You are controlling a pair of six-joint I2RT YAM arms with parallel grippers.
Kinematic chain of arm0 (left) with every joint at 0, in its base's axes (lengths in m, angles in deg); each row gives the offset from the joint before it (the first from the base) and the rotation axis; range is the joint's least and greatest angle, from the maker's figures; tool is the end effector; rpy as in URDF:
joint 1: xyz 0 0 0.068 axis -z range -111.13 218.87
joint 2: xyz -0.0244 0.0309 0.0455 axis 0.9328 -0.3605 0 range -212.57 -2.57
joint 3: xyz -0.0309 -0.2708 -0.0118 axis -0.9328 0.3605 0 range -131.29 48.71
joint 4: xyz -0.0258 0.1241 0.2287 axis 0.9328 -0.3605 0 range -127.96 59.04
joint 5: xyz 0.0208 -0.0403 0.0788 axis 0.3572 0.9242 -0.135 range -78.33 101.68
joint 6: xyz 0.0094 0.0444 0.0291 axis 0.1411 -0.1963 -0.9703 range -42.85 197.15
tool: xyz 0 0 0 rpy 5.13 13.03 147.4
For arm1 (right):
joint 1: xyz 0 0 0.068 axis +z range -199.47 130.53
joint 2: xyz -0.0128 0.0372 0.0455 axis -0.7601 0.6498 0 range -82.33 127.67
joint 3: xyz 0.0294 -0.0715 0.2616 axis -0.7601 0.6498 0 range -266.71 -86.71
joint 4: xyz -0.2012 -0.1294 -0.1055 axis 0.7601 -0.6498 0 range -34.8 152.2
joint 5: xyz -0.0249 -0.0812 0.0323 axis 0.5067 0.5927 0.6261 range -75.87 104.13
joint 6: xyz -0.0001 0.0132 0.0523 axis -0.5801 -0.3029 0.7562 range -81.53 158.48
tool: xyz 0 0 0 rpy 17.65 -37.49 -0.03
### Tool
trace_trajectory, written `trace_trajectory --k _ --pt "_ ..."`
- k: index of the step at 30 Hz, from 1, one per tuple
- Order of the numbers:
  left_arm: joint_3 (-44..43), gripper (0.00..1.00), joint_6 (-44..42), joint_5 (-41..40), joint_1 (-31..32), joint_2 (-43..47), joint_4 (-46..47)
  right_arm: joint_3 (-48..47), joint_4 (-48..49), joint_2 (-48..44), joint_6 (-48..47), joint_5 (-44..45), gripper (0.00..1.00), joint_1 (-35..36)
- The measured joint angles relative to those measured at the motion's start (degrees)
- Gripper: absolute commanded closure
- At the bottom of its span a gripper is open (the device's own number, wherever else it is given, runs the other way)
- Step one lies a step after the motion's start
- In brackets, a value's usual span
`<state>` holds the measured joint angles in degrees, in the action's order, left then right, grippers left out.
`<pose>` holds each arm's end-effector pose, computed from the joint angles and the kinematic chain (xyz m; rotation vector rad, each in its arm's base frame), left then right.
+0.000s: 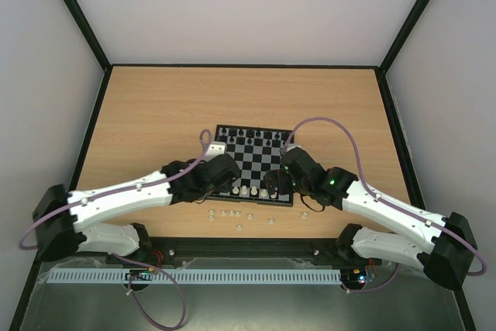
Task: Set up the chess pieces on the board
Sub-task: Place the chess piece on the chessboard, then pick up the chess piece at the center of the board.
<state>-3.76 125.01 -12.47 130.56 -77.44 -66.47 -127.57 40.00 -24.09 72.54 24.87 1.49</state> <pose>0.1348 -0.2195 0.2402 0.1465 2.4702 -0.2756 0.1416 0.1642 0.2526 -0.2384 2.3011 0.5751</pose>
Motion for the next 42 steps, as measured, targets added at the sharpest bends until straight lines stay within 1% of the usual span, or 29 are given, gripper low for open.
trace_trajectory --k 2,3,4,9,14,19,22,26,31,35,38,42 --pt "0.0 0.13 0.4 -1.0 0.0 4.1 -0.5 -0.1 -0.2 0.3 0.0 0.1 0.01 0.0" --pt "0.2 0.03 0.9 -1.4 0.0 6.2 -0.6 -0.2 -0.5 0.5 0.0 0.2 0.01 0.0" --pt "0.4 0.01 0.7 -1.7 0.0 7.8 -0.7 -0.5 -0.8 0.8 0.1 0.3 0.01 0.0" --pt "4.1 0.00 1.4 -2.3 0.0 14.8 0.0 -4.1 -3.7 3.7 1.2 0.8 0.01 0.0" --pt "7.7 0.01 1.5 -0.6 0.0 17.3 0.5 -7.3 -7.2 6.4 3.9 0.8 0.01 0.0" --pt "9.4 0.01 0.9 1.0 0.0 19.8 0.5 -7.0 -10.3 6.5 7.8 0.1 0.01 0.0" --pt "9.4 0.00 0.0 2.0 0.0 21.2 1.0 -4.5 -10.5 5.0 10.8 -0.7 0.00 0.0" --pt "9.5 0.00 -1.5 3.5 0.0 21.7 2.1 -1.3 -11.4 3.4 14.6 -1.6 0.07 0.2" --pt "10.1 0.00 -3.6 5.3 0.0 21.6 3.3 0.0 -13.0 4.1 18.9 -1.3 0.13 2.3" --pt "11.1 0.01 -4.9 6.9 -0.2 21.0 4.1 0.5 -14.3 5.5 22.6 0.1 0.23 5.4" --pt "11.8 0.00 -5.5 7.7 -0.4 20.7 4.9 2.8 -14.4 4.8 25.0 0.4 0.30 6.3" --pt "12.1 0.01 -6.2 8.5 -0.8 20.7 5.4 6.4 -15.9 2.5 27.8 0.9 0.34 6.4"
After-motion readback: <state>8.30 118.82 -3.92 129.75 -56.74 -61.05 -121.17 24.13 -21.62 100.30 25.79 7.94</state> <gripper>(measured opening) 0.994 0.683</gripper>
